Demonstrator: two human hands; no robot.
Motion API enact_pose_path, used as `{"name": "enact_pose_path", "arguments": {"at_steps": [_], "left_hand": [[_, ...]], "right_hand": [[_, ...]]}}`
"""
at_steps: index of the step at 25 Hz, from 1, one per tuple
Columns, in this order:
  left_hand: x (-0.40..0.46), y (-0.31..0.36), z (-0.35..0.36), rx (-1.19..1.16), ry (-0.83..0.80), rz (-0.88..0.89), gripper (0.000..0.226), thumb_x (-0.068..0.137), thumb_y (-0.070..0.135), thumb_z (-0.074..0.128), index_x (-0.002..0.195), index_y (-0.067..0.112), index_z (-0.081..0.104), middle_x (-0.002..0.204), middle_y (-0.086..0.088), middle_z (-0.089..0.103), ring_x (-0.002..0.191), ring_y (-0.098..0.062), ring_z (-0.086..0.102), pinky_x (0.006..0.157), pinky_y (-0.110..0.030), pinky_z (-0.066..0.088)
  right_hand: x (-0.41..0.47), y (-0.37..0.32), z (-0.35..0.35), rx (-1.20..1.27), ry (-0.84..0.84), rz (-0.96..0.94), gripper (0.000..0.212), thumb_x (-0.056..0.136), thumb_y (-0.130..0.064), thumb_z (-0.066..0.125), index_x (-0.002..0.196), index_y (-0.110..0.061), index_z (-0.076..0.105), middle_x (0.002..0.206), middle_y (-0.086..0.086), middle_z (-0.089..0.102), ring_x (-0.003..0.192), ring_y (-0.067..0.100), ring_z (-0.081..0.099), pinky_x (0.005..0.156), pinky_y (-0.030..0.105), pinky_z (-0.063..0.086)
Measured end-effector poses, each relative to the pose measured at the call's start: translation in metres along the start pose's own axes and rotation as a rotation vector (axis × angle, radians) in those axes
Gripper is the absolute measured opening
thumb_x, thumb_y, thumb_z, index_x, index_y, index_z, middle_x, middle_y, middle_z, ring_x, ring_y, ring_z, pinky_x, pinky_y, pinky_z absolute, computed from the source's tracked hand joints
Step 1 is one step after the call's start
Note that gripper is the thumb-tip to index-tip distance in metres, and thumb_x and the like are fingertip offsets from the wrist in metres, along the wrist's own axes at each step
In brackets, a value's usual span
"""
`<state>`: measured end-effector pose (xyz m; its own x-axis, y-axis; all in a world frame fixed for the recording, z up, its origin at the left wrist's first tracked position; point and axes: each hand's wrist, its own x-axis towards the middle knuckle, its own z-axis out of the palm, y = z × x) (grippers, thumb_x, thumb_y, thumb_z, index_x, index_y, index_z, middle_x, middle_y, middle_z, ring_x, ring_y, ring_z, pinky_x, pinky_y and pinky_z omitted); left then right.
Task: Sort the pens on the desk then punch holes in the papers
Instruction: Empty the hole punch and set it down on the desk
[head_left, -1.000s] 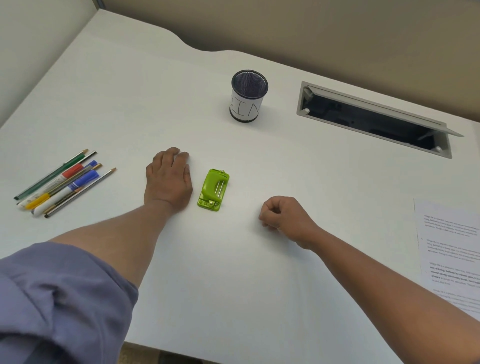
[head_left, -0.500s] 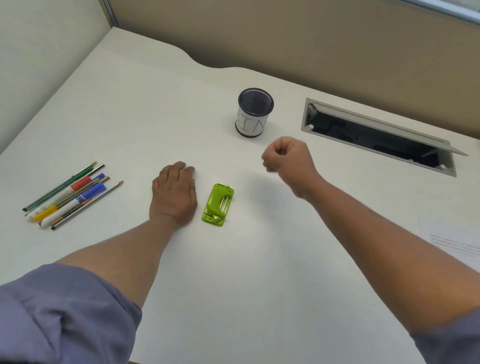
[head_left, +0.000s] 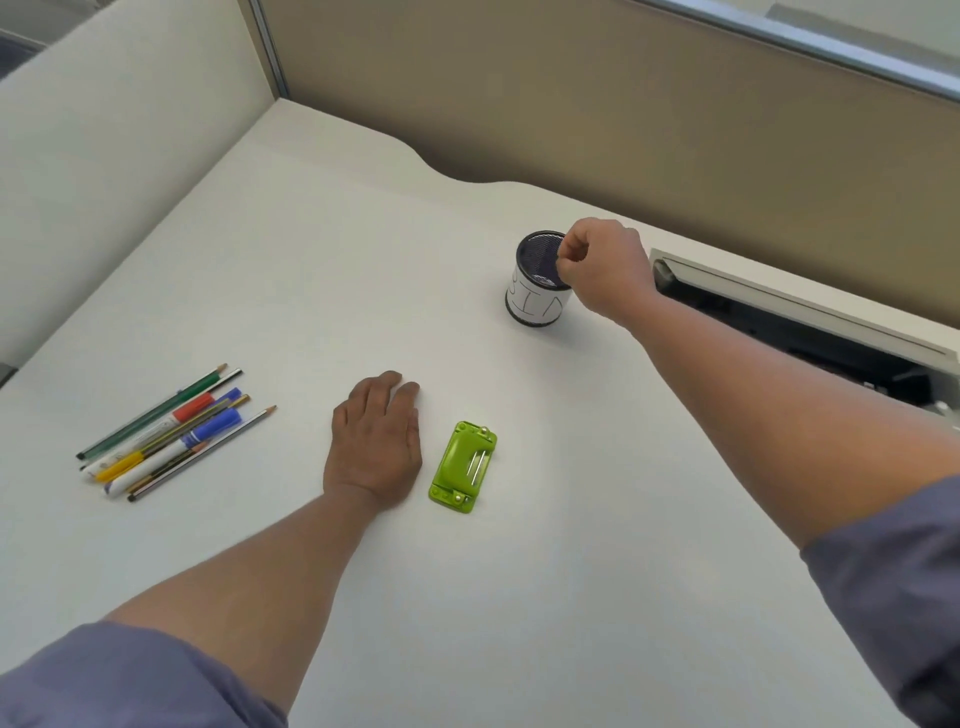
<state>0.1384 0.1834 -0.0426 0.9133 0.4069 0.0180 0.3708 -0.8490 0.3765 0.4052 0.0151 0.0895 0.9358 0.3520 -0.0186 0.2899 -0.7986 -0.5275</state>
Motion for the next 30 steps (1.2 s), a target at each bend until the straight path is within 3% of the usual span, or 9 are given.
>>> {"name": "enact_pose_path", "arguments": {"at_steps": [7,14,19,25,28,30], "left_hand": [[0.000,0.000,0.000,0.004,-0.009,-0.003,0.040,0.097,0.028,0.038,0.133,0.019,0.053,0.146,-0.004,0.048,0.136,-0.029,0.037,0.108,-0.045,0.030],[0.000,0.000,0.000,-0.003,-0.011,0.001,0.039,0.097,0.028,0.037,0.133,0.020,0.053,0.146,-0.004,0.047,0.137,-0.029,0.036,0.108,-0.044,0.029],[0.000,0.000,0.001,-0.005,-0.010,-0.001,0.038,0.098,0.027,0.039,0.133,0.020,0.052,0.146,-0.004,0.047,0.137,-0.028,0.035,0.108,-0.044,0.029],[0.000,-0.001,0.002,-0.017,-0.007,0.000,0.038,0.099,0.026,0.041,0.135,0.019,0.052,0.147,-0.005,0.047,0.137,-0.029,0.035,0.109,-0.045,0.029],[0.000,0.000,0.003,-0.001,-0.013,0.003,0.041,0.098,0.028,0.037,0.135,0.020,0.053,0.147,-0.005,0.047,0.137,-0.029,0.035,0.109,-0.045,0.029],[0.002,-0.002,0.003,0.001,-0.021,0.004,0.042,0.098,0.028,0.036,0.136,0.021,0.053,0.147,-0.004,0.047,0.138,-0.029,0.034,0.108,-0.046,0.029]], "right_hand": [[0.008,0.004,0.003,-0.176,0.030,-0.084,0.022,0.091,-0.018,0.058,0.107,-0.030,0.069,0.103,-0.002,0.075,0.098,0.029,0.063,0.075,0.034,0.047],[0.001,0.007,0.005,-0.135,0.072,-0.105,0.031,0.090,-0.011,0.052,0.105,-0.026,0.075,0.104,0.001,0.075,0.100,0.030,0.061,0.073,0.032,0.043],[-0.004,0.008,0.006,-0.055,0.096,-0.067,0.026,0.085,-0.011,0.054,0.098,-0.026,0.071,0.095,-0.005,0.073,0.090,0.024,0.061,0.075,0.036,0.053],[-0.017,0.008,0.010,0.110,0.183,-0.029,0.020,0.080,-0.013,0.057,0.088,-0.029,0.066,0.077,-0.016,0.063,0.069,0.007,0.055,0.067,0.027,0.043],[-0.036,0.009,0.011,0.206,0.234,-0.023,0.022,0.079,-0.011,0.054,0.087,-0.029,0.063,0.084,-0.016,0.063,0.075,0.010,0.057,0.069,0.026,0.046],[-0.055,0.014,0.014,0.238,0.243,-0.023,0.019,0.081,-0.014,0.055,0.090,-0.028,0.063,0.089,-0.014,0.065,0.082,0.013,0.061,0.069,0.018,0.044]]}}
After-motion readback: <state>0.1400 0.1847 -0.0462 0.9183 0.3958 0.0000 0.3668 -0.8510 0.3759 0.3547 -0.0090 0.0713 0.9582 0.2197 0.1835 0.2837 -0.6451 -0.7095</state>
